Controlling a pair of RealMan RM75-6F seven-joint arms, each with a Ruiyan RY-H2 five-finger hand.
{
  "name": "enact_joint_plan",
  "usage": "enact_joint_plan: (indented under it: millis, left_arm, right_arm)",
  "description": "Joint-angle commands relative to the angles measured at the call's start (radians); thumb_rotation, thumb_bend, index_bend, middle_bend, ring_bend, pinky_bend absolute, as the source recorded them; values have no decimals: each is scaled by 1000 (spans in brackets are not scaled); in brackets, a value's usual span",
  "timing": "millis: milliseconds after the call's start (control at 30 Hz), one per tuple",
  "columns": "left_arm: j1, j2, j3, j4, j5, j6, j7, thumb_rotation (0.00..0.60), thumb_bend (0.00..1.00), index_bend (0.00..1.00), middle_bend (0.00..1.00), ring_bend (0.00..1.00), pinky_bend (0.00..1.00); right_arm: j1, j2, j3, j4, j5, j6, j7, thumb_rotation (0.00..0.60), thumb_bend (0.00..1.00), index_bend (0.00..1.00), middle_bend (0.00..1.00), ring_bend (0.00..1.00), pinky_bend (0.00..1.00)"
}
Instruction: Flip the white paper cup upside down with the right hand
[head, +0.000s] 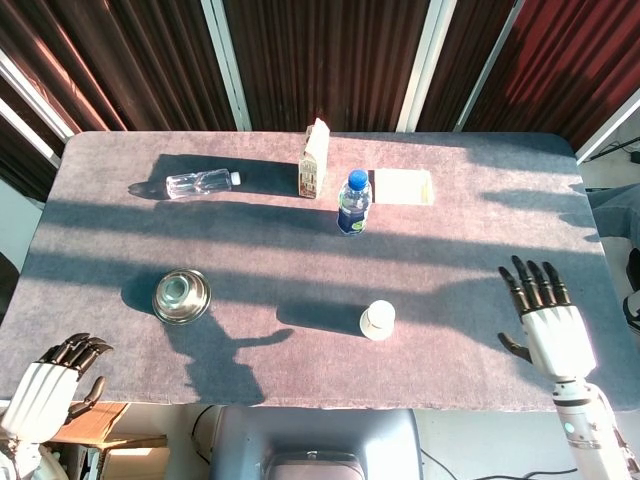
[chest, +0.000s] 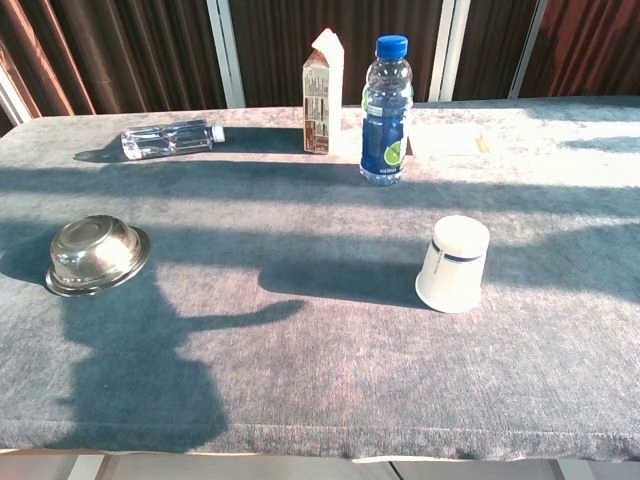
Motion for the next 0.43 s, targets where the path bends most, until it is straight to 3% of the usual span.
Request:
enact_joint_plan:
  millis: [33, 167, 433]
  left_arm:
    - [-3, -3, -1, -2, -5, -8, 9, 600, 419, 345, 294, 210, 400]
    - [-3, -4, -1, -5, -11, -13, 20, 600, 420, 344, 294, 210, 400]
    - [0, -2, 0, -7, -7, -4, 18, 600, 420, 345, 293, 210, 401]
  right_arm:
    - [-39, -1, 5, 45, 72, -37, 48, 600, 255, 168, 88, 83, 170]
    - [-44, -5, 19, 65, 98, -73, 77, 600, 255, 154, 88, 83, 171]
    - [-62, -7, 21, 74, 40, -59, 111, 600, 256, 148, 88, 83, 172]
